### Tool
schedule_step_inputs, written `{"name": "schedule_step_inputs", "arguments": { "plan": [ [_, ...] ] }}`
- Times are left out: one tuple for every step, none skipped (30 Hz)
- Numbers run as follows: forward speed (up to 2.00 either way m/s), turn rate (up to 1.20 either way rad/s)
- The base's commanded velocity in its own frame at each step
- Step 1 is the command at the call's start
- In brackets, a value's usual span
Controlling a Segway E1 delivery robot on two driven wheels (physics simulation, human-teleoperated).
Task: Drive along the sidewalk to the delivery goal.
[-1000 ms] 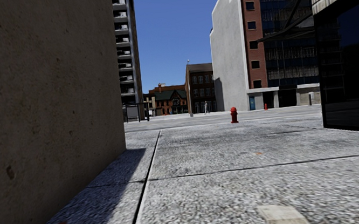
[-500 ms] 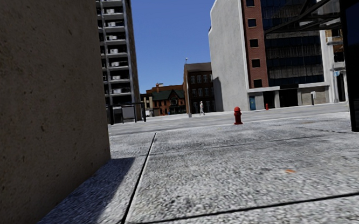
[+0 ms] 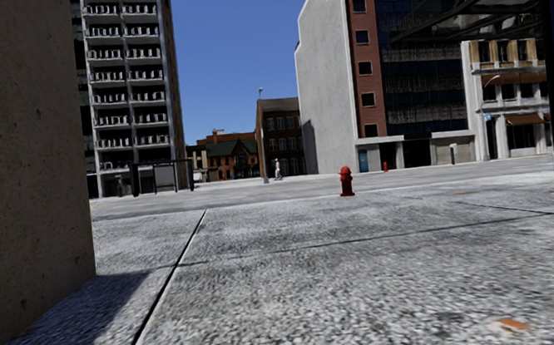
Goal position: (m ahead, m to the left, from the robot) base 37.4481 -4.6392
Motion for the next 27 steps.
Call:
{"name": "schedule_step_inputs", "arguments": {
  "plan": [
    [2.0,0.0],
    [2.0,0.0],
    [2.0,0.0],
    [2.0,0.0],
    [2.0,0.0],
    [2.0,0.0],
    [2.0,0.0],
    [2.0,0.0],
    [2.0,0.0],
    [2.0,0.03],
    [2.0,0.16],
    [2.0,0.16],
    [2.0,0.29],
    [2.0,0.34],
    [2.0,0.37],
    [2.0,0.38],
    [2.0,0.38],
    [1.89,0.39],
    [1.78,0.39],
    [1.65,0.4],
    [1.62,0.41],
    [1.62,0.41],
    [1.61,0.44],
    [1.61,0.46],
    [1.61,0.48],
    [1.61,0.49],
    [1.61,0.49]
  ]
}}
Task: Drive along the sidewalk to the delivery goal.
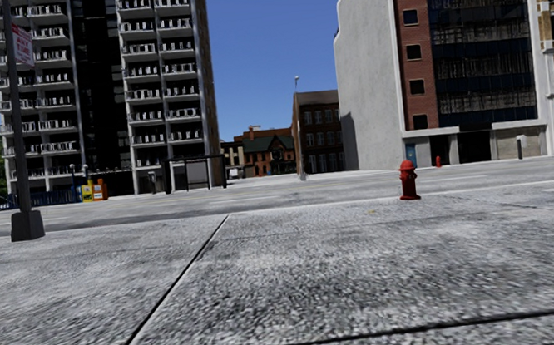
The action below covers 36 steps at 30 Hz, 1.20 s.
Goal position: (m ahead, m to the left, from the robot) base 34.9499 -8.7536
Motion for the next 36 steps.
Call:
{"name": "schedule_step_inputs", "arguments": {
  "plan": [
    [1.61,0.49],
    [1.61,0.49],
    [1.61,0.49],
    [1.6,0.49],
    [1.6,0.49],
    [1.56,0.49],
    [1.51,0.5],
    [1.49,0.5],
    [1.49,0.5],
    [1.49,0.5],
    [1.49,0.5],
    [1.49,0.5],
    [1.49,0.5],
    [1.49,0.5],
    [1.49,0.5],
    [1.49,0.5],
    [1.49,0.5],
    [1.49,0.5],
    [1.49,0.5],
    [1.49,0.5],
    [1.49,0.5],
    [1.49,0.5],
    [1.49,0.5],
    [1.49,0.5],
    [1.49,0.5],
    [1.49,0.5],
    [1.49,0.5],
    [1.49,0.51],
    [1.49,0.52],
    [1.49,0.55],
    [1.49,0.56],
    [1.49,0.56],
    [1.49,0.57],
    [1.49,0.57],
    [1.49,0.57],
    [1.49,0.57]
  ]
}}
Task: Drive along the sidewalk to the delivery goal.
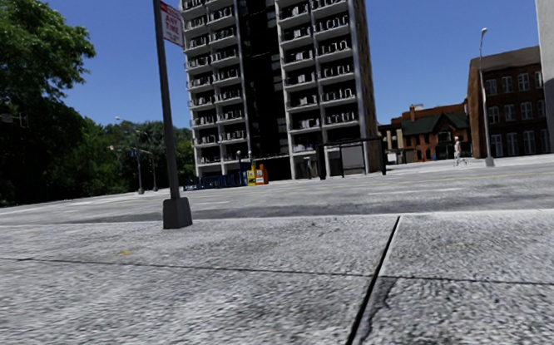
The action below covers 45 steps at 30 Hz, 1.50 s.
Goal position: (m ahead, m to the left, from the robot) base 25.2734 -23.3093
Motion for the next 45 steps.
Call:
{"name": "schedule_step_inputs", "arguments": {
  "plan": [
    [1.49,0.57],
    [1.49,0.57],
    [1.49,0.57],
    [1.49,0.57],
    [1.51,0.57],
    [1.52,0.57],
    [1.52,0.57],
    [1.52,0.57],
    [1.52,0.57],
    [1.52,0.57],
    [1.52,0.57],
    [1.52,0.57],
    [1.52,0.57],
    [1.52,0.57],
    [1.52,0.57],
    [1.52,0.57],
    [1.52,0.57],
    [1.52,0.57],
    [1.52,0.57],
    [1.52,0.57],
    [1.52,0.57],
    [1.52,0.57],
    [1.52,0.57],
    [1.52,0.57],
    [1.52,0.57],
    [1.52,0.57],
    [1.52,0.57],
    [1.52,0.57],
    [1.52,0.57],
    [1.52,0.57],
    [1.52,0.57],
    [1.52,0.57],
    [1.52,0.57],
    [1.52,0.57],
    [1.52,0.57],
    [1.52,0.57],
    [1.52,0.57],
    [1.52,0.57],
    [1.52,0.57],
    [1.52,0.57],
    [1.52,0.57],
    [1.52,0.57],
    [1.53,0.57],
    [1.53,0.57],
    [1.53,0.57]
  ]
}}
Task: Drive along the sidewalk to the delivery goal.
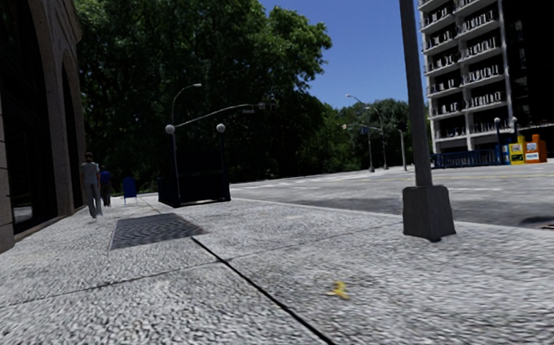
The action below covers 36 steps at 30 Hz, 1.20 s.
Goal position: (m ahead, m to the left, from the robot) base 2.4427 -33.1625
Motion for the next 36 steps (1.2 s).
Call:
{"name": "schedule_step_inputs", "arguments": {
  "plan": [
    [1.54,0.57],
    [1.56,0.57],
    [1.6,0.57],
    [1.62,0.57],
    [1.65,0.57],
    [1.65,0.57],
    [1.66,0.57],
    [1.68,0.57],
    [1.69,0.57],
    [1.7,0.57],
    [1.7,0.57],
    [1.71,0.57],
    [1.73,0.57],
    [1.76,0.57],
    [1.76,0.57],
    [1.78,0.57],
    [1.79,0.57],
    [1.8,0.57],
    [1.8,0.57],
    [1.8,0.57],
    [2.0,0.57],
    [2.0,0.57],
    [2.0,0.57],
    [2.0,0.57],
    [2.0,0.57],
    [2.0,0.57],
    [2.0,0.57],
    [2.0,0.57],
    [2.0,0.57],
    [2.0,0.57],
    [2.0,0.57],
    [2.0,0.57],
    [2.0,0.57],
    [2.0,0.57],
    [2.0,0.55],
    [2.0,0.51]
  ]
}}
